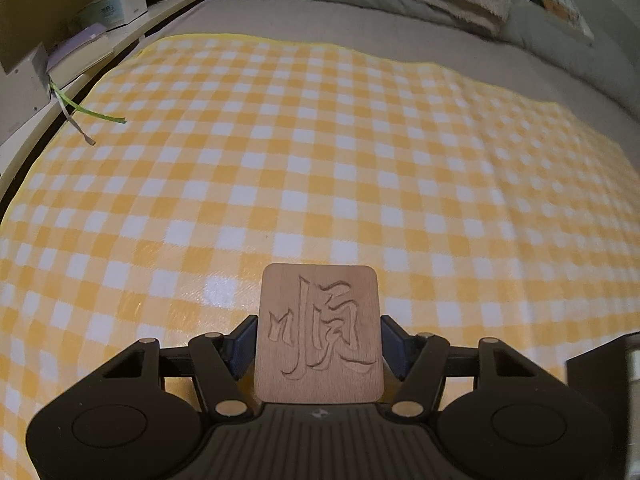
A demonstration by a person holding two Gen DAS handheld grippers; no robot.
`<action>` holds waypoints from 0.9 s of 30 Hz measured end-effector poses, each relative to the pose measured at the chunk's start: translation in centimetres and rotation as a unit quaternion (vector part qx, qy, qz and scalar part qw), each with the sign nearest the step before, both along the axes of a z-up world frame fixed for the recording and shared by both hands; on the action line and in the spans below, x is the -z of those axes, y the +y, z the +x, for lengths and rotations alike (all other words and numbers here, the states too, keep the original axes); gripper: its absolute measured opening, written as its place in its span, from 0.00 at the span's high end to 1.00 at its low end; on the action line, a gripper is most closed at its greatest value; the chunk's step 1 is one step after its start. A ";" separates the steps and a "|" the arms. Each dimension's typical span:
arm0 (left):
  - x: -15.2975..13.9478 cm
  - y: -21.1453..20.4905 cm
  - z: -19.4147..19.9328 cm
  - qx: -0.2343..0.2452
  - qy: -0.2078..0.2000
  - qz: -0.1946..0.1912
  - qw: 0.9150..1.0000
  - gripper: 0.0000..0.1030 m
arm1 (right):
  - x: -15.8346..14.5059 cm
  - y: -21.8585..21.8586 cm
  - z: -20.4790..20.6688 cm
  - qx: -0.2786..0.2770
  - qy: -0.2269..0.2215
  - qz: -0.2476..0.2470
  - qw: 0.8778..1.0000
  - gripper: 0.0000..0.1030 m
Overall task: Organize rigid objects
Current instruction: 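Carry the carved wooden tile into the black box and lower it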
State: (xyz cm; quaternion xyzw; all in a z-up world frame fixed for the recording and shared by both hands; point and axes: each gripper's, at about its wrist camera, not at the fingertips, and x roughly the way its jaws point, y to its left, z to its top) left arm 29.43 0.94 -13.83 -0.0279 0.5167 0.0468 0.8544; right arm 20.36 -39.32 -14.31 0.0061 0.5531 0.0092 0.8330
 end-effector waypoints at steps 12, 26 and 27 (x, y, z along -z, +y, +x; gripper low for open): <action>-4.9 2.4 -3.1 -0.032 -0.049 -0.119 0.991 0.38 | -0.3 1.5 -0.6 -0.032 0.001 -0.033 0.999 0.92; -8.3 -5.9 -5.7 0.029 -0.062 -0.250 0.966 0.38 | -1.0 1.0 -0.7 -0.028 -0.009 -0.019 0.999 0.93; -8.4 -7.1 -5.8 0.042 -0.060 -0.260 0.963 0.38 | -1.0 0.9 -0.7 -0.028 -0.009 -0.018 0.999 0.93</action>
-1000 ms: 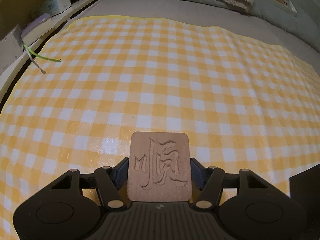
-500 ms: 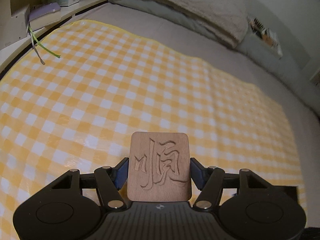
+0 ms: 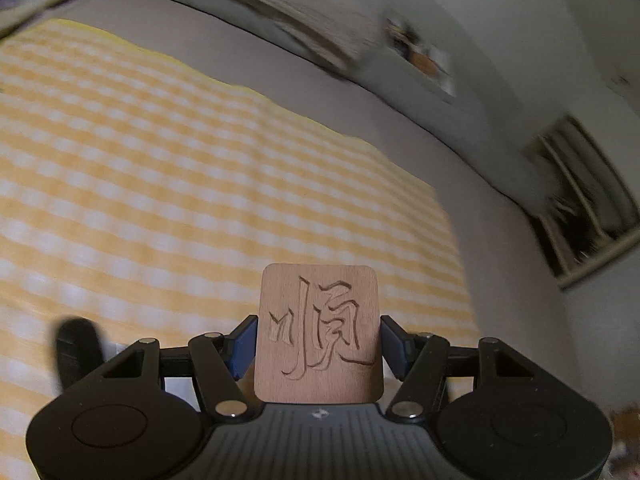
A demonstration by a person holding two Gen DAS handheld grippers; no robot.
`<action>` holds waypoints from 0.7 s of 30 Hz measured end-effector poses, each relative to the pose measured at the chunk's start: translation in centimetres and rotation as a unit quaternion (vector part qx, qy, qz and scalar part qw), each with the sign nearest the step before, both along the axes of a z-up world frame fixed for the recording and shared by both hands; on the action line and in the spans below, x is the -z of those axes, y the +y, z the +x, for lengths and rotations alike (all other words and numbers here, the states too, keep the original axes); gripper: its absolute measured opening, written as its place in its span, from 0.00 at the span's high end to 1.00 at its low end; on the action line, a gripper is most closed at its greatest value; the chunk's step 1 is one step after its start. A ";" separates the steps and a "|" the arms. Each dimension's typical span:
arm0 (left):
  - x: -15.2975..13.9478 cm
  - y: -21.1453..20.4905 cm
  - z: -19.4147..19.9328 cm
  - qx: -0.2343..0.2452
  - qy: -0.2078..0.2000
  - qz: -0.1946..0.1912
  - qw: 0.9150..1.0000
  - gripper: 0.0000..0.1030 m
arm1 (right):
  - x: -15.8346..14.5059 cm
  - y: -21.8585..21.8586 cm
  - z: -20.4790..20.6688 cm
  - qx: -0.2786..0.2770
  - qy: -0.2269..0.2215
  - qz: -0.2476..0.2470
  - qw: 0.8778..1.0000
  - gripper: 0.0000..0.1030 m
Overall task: Organize rigid objects
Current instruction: 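Carry the carved wooden tile into the black box and lower it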
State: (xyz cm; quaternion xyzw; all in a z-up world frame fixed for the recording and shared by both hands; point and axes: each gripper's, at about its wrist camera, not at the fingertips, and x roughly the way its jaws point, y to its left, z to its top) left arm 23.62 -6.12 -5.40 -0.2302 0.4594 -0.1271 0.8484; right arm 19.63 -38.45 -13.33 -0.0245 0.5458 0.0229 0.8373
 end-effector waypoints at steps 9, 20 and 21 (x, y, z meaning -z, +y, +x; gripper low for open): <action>1.6 -10.0 -1.1 0.099 0.007 -0.025 0.995 0.38 | -0.2 0.1 -0.3 0.002 -0.001 0.005 1.000 0.93; 7.3 -16.8 0.7 0.136 0.007 0.043 0.990 0.38 | -0.5 -0.2 -0.7 0.001 -0.002 0.015 1.000 0.93; 7.5 -16.9 0.8 0.136 0.003 0.047 0.990 0.38 | -0.4 -0.2 -0.7 0.000 -0.001 0.016 1.000 0.93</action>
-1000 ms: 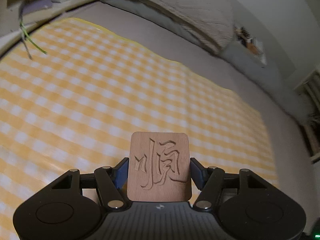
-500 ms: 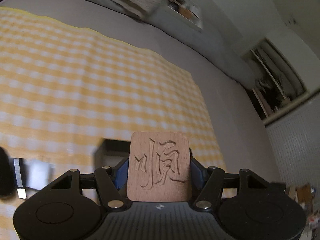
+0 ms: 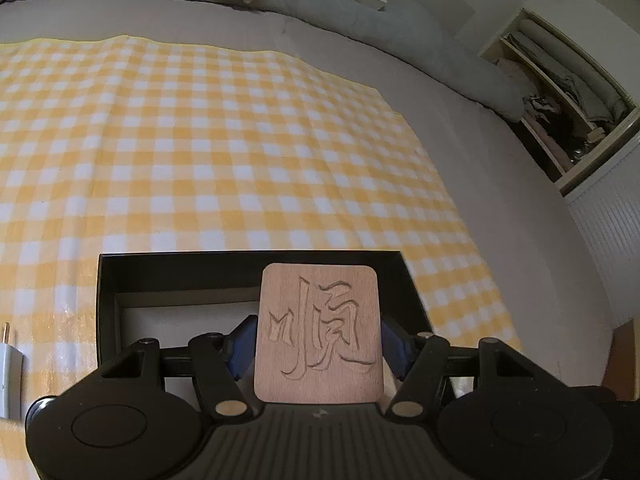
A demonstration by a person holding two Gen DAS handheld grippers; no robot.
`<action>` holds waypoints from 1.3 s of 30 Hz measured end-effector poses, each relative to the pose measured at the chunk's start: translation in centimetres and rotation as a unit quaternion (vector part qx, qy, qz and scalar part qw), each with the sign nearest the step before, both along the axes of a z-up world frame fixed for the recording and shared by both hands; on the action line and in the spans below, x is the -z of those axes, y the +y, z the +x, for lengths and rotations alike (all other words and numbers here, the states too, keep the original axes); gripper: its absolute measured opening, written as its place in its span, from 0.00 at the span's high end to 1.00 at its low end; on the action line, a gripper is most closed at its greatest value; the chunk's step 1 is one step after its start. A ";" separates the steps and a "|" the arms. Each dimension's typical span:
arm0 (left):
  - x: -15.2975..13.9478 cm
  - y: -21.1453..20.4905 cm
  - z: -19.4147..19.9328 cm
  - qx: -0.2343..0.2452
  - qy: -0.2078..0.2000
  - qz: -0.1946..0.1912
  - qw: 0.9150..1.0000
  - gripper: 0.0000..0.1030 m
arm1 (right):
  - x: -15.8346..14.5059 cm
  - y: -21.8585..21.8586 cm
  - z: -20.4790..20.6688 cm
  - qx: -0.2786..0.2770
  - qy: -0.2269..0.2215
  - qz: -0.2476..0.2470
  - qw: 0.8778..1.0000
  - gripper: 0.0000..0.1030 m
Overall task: Organize rigid objects
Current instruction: 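Carry the carved wooden tile into the black box and lower it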
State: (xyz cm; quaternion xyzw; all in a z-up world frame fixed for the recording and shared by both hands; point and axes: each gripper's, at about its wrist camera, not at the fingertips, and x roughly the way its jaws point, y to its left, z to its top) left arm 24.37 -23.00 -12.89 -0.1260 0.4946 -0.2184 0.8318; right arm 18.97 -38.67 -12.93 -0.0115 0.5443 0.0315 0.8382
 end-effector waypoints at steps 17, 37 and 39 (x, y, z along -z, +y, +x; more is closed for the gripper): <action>3.5 -1.0 -1.9 -0.005 0.066 0.029 0.997 0.38 | 0.6 0.3 0.4 -0.008 0.009 0.003 1.000 0.93; 0.1 0.0 -3.0 0.007 0.044 -0.007 0.999 0.08 | 0.8 0.3 0.6 -0.005 0.013 0.004 1.000 0.93; -0.4 0.4 -3.2 0.010 0.033 -0.006 0.999 0.08 | 0.7 0.1 0.6 -0.004 0.011 0.003 1.000 0.94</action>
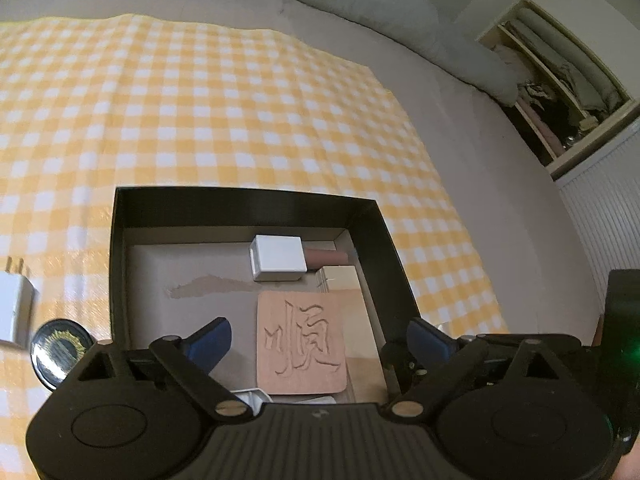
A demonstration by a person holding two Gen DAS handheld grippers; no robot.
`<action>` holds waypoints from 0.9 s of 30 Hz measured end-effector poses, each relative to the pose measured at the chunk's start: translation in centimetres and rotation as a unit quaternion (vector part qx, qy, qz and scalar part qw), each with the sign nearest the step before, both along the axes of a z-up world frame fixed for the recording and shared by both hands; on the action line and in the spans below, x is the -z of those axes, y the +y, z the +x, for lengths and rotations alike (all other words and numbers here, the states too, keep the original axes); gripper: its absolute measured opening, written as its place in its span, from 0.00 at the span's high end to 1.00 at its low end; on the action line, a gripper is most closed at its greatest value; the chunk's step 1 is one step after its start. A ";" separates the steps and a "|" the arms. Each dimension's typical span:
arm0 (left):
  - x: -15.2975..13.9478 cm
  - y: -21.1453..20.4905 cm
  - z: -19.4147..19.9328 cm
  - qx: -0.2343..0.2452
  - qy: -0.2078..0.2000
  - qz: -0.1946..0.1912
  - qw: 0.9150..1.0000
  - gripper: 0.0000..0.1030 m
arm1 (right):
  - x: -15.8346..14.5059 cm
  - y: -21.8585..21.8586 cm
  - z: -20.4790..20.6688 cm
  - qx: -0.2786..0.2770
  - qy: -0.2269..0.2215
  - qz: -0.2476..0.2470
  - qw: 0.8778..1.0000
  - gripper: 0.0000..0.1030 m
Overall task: Organize rigid objects
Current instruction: 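Carry the carved wooden tile into the black box and lower it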
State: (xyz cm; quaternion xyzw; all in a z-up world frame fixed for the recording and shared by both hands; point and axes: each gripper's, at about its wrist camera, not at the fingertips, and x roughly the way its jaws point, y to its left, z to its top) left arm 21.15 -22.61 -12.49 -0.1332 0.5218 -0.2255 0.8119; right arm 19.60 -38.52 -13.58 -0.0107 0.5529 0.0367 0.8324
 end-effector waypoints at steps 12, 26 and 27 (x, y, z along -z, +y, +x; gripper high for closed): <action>1.4 -2.1 1.1 0.037 -0.043 0.074 0.996 0.08 | -0.4 0.1 -0.9 -0.007 -0.003 -0.002 1.000 0.94; 4.1 -4.0 2.4 0.077 -0.055 0.149 0.984 0.08 | -0.2 0.0 -0.6 -0.014 0.000 0.004 1.000 0.94; 4.0 -4.0 2.4 0.076 -0.054 0.147 0.985 0.08 | -0.2 0.0 -0.7 -0.014 0.000 0.003 1.000 0.94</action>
